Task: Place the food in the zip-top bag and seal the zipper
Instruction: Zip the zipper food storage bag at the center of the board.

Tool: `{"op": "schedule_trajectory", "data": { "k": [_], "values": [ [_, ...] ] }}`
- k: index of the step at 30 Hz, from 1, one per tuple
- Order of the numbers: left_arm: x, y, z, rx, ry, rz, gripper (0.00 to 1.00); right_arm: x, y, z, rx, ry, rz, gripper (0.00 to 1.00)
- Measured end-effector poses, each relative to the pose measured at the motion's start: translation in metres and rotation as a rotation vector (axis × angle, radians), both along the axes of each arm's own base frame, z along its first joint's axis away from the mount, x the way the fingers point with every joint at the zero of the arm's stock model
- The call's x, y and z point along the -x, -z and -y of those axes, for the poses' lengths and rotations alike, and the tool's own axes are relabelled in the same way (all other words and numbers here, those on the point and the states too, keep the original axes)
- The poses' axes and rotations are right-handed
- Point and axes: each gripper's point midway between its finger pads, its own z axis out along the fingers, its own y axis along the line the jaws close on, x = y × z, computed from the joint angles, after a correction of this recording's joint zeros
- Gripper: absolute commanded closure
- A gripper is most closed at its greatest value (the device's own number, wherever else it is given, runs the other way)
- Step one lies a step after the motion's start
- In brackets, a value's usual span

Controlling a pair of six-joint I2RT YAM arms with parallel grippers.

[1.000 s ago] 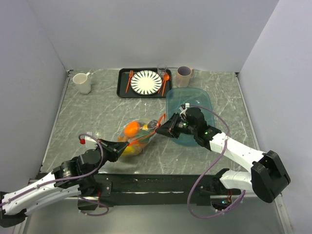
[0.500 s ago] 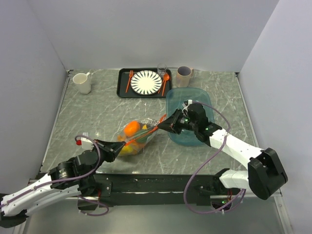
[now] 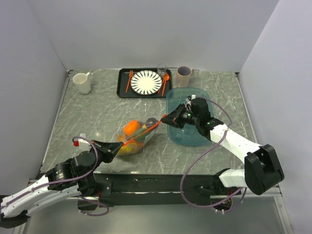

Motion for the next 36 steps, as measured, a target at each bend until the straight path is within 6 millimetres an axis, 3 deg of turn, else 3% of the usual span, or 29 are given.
{"op": "schedule_trajectory", "data": {
  "k": [16,20,23,25,28,32,34,36],
  "values": [
    [0.0,0.0,-0.002,-0.001,-0.007,0.002,0.99,-0.024,0.011,0.01,0.052,0.016,-0.005,0.92],
    [-0.001,-0.001,-0.002,0.0,-0.007,0.005,0.99,-0.026,0.013,0.01,0.068,0.002,-0.001,0.88],
    [-0.001,-0.002,0.0,-0.008,0.0,0.018,0.99,-0.029,0.01,0.009,0.092,-0.021,0.023,0.75],
    [-0.002,-0.004,0.001,-0.015,0.005,0.029,0.92,-0.031,0.006,0.011,0.125,-0.038,0.051,0.58],
    [-0.003,-0.003,0.007,-0.063,0.024,0.037,0.74,-0.045,-0.009,0.019,0.202,-0.027,0.123,0.4],
    [-0.004,-0.01,0.02,-0.117,0.072,0.077,0.56,-0.059,-0.028,0.032,0.278,0.006,0.214,0.38],
    [-0.005,-0.016,0.027,-0.143,0.095,0.098,0.53,-0.056,-0.029,0.038,0.302,0.016,0.22,0.38],
    [-0.006,-0.024,0.032,-0.164,0.113,0.113,0.43,-0.05,-0.03,0.042,0.31,0.021,0.222,0.37]
  ]
}}
